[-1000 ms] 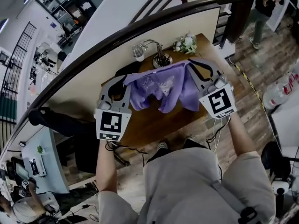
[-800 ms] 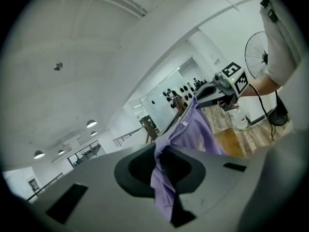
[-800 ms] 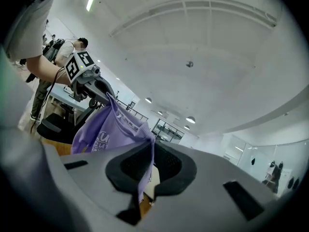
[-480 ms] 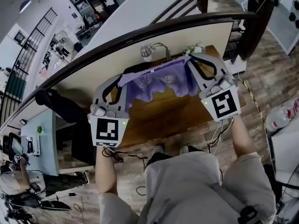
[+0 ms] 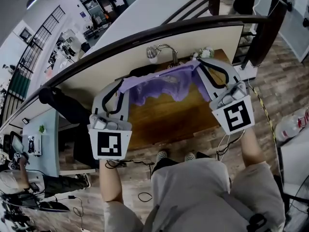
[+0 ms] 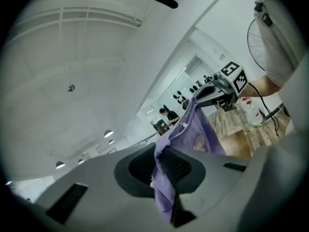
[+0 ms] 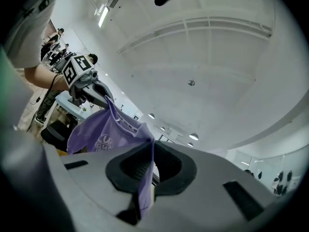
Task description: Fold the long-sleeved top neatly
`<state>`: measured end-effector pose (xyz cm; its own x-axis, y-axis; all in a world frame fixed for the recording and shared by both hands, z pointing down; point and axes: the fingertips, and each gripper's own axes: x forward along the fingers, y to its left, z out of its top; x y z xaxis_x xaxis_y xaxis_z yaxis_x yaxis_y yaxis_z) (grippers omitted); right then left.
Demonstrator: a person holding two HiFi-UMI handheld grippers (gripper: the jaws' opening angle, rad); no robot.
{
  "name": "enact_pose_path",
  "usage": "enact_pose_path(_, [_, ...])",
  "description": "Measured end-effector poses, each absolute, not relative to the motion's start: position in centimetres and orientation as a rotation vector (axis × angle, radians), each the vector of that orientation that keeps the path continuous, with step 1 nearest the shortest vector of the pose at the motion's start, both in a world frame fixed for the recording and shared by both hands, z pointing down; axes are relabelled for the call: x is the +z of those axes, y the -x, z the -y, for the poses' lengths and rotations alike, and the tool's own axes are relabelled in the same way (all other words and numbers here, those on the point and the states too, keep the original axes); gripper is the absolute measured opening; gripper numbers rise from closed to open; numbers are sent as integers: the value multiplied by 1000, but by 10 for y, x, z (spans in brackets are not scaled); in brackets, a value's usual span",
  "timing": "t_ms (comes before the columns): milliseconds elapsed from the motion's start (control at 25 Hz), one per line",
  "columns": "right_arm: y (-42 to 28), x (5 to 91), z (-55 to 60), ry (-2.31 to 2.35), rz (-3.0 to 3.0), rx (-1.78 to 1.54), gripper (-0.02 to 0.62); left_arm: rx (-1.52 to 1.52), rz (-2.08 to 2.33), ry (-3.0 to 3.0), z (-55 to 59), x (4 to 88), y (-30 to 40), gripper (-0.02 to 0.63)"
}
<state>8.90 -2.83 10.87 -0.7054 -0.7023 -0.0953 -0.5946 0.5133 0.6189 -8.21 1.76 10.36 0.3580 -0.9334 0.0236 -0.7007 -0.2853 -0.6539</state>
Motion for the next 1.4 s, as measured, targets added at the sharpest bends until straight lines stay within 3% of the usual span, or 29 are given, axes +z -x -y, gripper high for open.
enact_pose_path(880, [-116, 130, -37, -1014, 2589, -925, 23, -616, -1327, 2035, -89, 119, 58, 40])
enact_pose_path(1400, [-142, 98, -102, -936, 2477, -1165, 26, -588, -1217, 2017, -148, 101, 27, 41])
